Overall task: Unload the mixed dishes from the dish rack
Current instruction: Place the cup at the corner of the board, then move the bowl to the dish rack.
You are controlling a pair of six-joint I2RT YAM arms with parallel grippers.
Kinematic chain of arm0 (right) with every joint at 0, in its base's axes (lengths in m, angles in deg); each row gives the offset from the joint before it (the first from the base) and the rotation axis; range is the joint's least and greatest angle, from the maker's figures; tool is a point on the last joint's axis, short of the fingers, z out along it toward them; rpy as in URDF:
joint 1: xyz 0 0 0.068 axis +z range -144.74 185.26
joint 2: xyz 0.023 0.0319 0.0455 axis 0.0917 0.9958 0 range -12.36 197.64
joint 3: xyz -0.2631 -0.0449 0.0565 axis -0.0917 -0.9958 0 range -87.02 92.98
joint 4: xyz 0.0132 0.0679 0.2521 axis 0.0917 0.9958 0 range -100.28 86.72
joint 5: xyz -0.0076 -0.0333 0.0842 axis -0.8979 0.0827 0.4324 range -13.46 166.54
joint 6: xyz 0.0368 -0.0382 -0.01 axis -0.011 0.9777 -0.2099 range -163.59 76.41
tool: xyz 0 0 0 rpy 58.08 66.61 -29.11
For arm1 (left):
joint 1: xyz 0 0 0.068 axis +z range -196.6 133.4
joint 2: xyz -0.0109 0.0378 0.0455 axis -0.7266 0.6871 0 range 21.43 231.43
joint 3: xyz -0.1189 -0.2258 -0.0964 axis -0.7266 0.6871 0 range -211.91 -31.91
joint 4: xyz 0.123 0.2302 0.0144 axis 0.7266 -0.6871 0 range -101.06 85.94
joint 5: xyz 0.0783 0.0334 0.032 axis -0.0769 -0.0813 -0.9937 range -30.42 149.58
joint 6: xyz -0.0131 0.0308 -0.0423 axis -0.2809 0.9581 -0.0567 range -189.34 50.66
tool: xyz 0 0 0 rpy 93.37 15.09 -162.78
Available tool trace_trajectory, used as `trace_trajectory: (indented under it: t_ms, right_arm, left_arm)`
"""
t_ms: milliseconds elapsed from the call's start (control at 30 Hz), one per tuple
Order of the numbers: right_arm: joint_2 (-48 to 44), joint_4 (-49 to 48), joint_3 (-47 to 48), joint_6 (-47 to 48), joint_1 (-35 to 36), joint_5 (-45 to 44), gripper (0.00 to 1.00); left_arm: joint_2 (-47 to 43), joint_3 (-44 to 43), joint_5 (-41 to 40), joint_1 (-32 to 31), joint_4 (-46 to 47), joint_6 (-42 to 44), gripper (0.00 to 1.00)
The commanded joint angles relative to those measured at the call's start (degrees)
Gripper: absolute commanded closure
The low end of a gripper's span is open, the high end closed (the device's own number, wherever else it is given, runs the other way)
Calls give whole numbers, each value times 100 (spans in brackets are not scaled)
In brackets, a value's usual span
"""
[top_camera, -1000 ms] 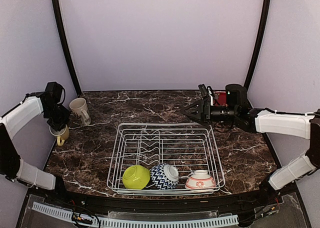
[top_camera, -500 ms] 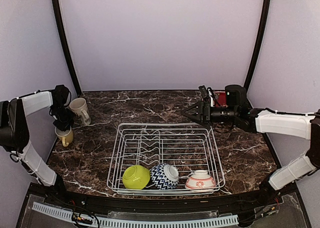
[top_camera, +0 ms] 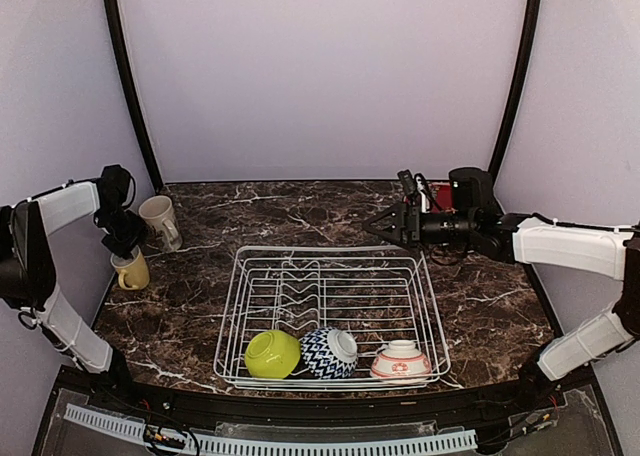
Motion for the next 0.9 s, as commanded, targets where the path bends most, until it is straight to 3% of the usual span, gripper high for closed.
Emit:
trace_trajectory:
  t_ms: [0, 67, 267, 433, 567, 733, 867]
  right_arm:
    - [120, 754, 485, 726, 148, -291, 1]
    - [208, 1261, 750, 1067, 267, -415, 1]
    - [649, 2691, 1434, 1937, 927, -971, 1]
    - [896, 3458, 1684, 2181, 1450, -1337, 1]
    - [1015, 4386, 2001, 2589, 1808, -1711, 1]
    - [1191, 5418, 2460, 2752, 2275, -2194, 1]
    - [1523, 5931, 2928, 1994, 2664, -2868, 1]
  left_arm:
    - [-829, -58, 180, 25, 283, 414, 45]
    - [-1090, -50, 415, 29, 450, 553, 39]
    - [-1717, 18, 1541, -135, 1165, 874, 34]
    - [-1699, -656, 1668, -1114, 1543, 1430, 20]
    - [-1379, -995, 3076, -1744, 2527, 2046, 4]
    - [-814, -1396, 3375, -2237, 2376, 2782, 1]
    - [-674, -1194, 3379, -2264, 2148, 3133, 1]
